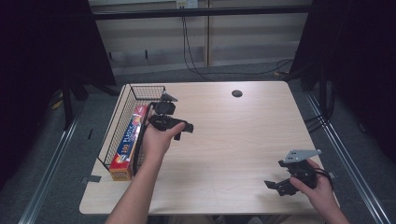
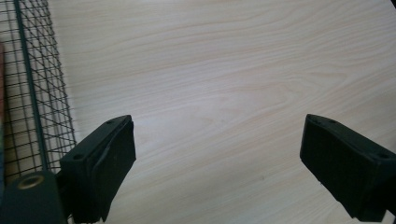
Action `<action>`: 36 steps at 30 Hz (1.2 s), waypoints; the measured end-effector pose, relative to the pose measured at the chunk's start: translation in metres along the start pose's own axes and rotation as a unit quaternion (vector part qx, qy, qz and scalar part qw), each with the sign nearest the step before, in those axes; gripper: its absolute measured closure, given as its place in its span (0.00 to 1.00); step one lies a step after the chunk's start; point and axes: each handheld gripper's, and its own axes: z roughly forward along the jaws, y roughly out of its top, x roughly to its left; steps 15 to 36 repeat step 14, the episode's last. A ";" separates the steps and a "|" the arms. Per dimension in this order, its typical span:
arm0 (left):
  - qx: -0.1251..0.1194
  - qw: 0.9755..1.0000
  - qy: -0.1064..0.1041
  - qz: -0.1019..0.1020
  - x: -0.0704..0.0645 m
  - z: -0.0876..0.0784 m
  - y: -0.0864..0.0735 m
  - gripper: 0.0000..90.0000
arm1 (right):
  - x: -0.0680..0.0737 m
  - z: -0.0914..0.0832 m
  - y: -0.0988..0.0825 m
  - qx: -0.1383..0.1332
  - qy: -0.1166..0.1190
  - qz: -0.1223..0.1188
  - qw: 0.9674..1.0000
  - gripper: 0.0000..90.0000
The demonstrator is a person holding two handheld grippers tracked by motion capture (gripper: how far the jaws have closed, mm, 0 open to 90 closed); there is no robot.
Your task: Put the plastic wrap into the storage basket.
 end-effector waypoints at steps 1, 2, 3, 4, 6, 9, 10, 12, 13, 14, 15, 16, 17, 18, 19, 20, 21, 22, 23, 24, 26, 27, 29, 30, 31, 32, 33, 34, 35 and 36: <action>-0.002 1.000 -0.004 -0.001 -0.003 0.002 -0.001 0.11 | 0.000 0.000 0.000 -0.001 0.001 0.000 1.000 0.03; -0.002 1.000 -0.008 0.001 -0.004 0.004 -0.002 0.11 | 0.000 0.000 0.000 -0.001 0.001 0.000 1.000 0.03; 0.001 1.000 -0.010 0.005 -0.006 0.006 -0.004 0.11 | 0.000 0.000 0.000 -0.001 0.001 0.002 1.000 0.03; 0.002 1.000 -0.012 0.008 -0.009 0.008 -0.005 0.11 | 0.000 0.000 0.000 -0.002 -0.001 0.001 1.000 0.03; 0.004 1.000 -0.017 0.014 -0.013 0.013 -0.008 0.11 | 0.000 0.000 0.000 -0.003 0.002 0.002 1.000 0.03; 0.008 0.999 -0.029 0.020 -0.019 0.021 -0.012 0.11 | -0.001 0.000 0.000 0.000 0.000 -0.001 1.000 0.03; 0.009 0.999 -0.030 0.025 -0.021 0.023 -0.013 0.11 | -0.001 0.001 -0.001 0.000 0.001 -0.001 1.000 0.03; 0.009 0.999 -0.029 0.032 -0.025 0.028 -0.017 0.11 | -0.001 0.001 -0.001 0.001 0.002 -0.001 1.000 0.03; 0.010 0.999 -0.032 0.034 -0.027 0.031 -0.019 0.10 | -0.001 0.001 -0.001 0.002 -0.001 -0.003 1.000 0.03; 0.010 0.999 -0.035 0.036 -0.028 0.034 -0.022 0.10 | -0.001 0.002 -0.001 0.002 -0.002 -0.004 1.000 0.03; 0.010 0.999 -0.035 0.036 -0.028 0.034 -0.022 0.10 | -0.001 0.002 -0.001 0.002 -0.002 -0.004 1.000 0.03; 0.010 0.999 -0.035 0.036 -0.028 0.034 -0.022 0.10 | -0.001 0.002 -0.001 0.002 -0.002 -0.004 1.000 0.03; 0.010 0.999 -0.035 0.036 -0.028 0.034 -0.022 0.10 | -0.001 0.002 -0.001 0.002 -0.002 -0.004 1.000 0.03; 0.010 0.999 -0.035 0.036 -0.028 0.034 -0.022 0.10 | -0.001 0.002 -0.001 0.002 -0.002 -0.004 1.000 0.03; 0.010 0.999 -0.035 0.036 -0.028 0.034 -0.022 0.10 | -0.001 0.002 -0.001 0.002 -0.002 -0.004 1.000 0.03; 0.010 0.999 -0.035 0.036 -0.028 0.034 -0.022 0.10 | -0.001 0.002 -0.001 0.002 -0.002 -0.004 1.000 0.03; 0.010 0.999 -0.035 0.036 -0.028 0.034 -0.022 0.10 | -0.001 0.002 -0.001 0.002 -0.002 -0.004 1.000 0.03; 0.010 0.999 -0.035 0.036 -0.028 0.034 -0.022 0.10 | -0.001 0.002 -0.001 0.002 -0.002 -0.004 1.000 0.03; 0.010 0.999 -0.035 0.036 -0.028 0.034 -0.022 0.10 | -0.001 0.002 -0.001 0.002 -0.002 -0.004 1.000 0.03; 0.010 0.999 -0.035 0.036 -0.028 0.034 -0.022 0.10 | -0.001 0.002 -0.001 0.002 -0.002 -0.004 1.000 0.03; 0.010 0.999 -0.035 0.036 -0.028 0.034 -0.022 0.10 | -0.001 0.002 -0.001 0.002 -0.002 -0.004 1.000 0.03; 0.010 0.999 -0.035 0.036 -0.028 0.034 -0.022 0.10 | -0.001 0.002 -0.001 0.002 -0.002 -0.004 1.000 0.03; 0.010 0.999 -0.035 0.036 -0.028 0.034 -0.022 0.10 | -0.001 0.002 -0.001 0.002 -0.002 -0.004 1.000 0.03; 0.010 0.999 -0.035 0.036 -0.028 0.034 -0.022 0.10 | -0.001 0.002 -0.001 0.002 -0.002 -0.004 1.000 0.03; 0.010 0.999 -0.035 0.036 -0.028 0.034 -0.022 0.10 | -0.001 0.002 -0.001 0.002 -0.002 -0.004 1.000 0.03; 0.010 0.999 -0.035 0.036 -0.028 0.034 -0.022 0.10 | -0.001 0.002 -0.001 0.002 -0.002 -0.004 1.000 0.03; 0.010 0.999 -0.035 0.036 -0.028 0.034 -0.022 0.10 | -0.001 0.002 -0.001 0.002 -0.002 -0.004 1.000 0.03; 0.010 0.999 -0.035 0.036 -0.028 0.034 -0.022 0.10 | -0.001 0.002 -0.001 0.002 -0.002 -0.004 1.000 0.03; 0.010 0.999 -0.035 0.036 -0.028 0.034 -0.022 0.10 | -0.001 0.002 -0.001 0.002 -0.002 -0.004 1.000 0.03; 0.010 0.999 -0.035 0.036 -0.028 0.034 -0.022 0.10 | -0.001 0.002 -0.001 0.002 -0.002 -0.004 1.000 0.03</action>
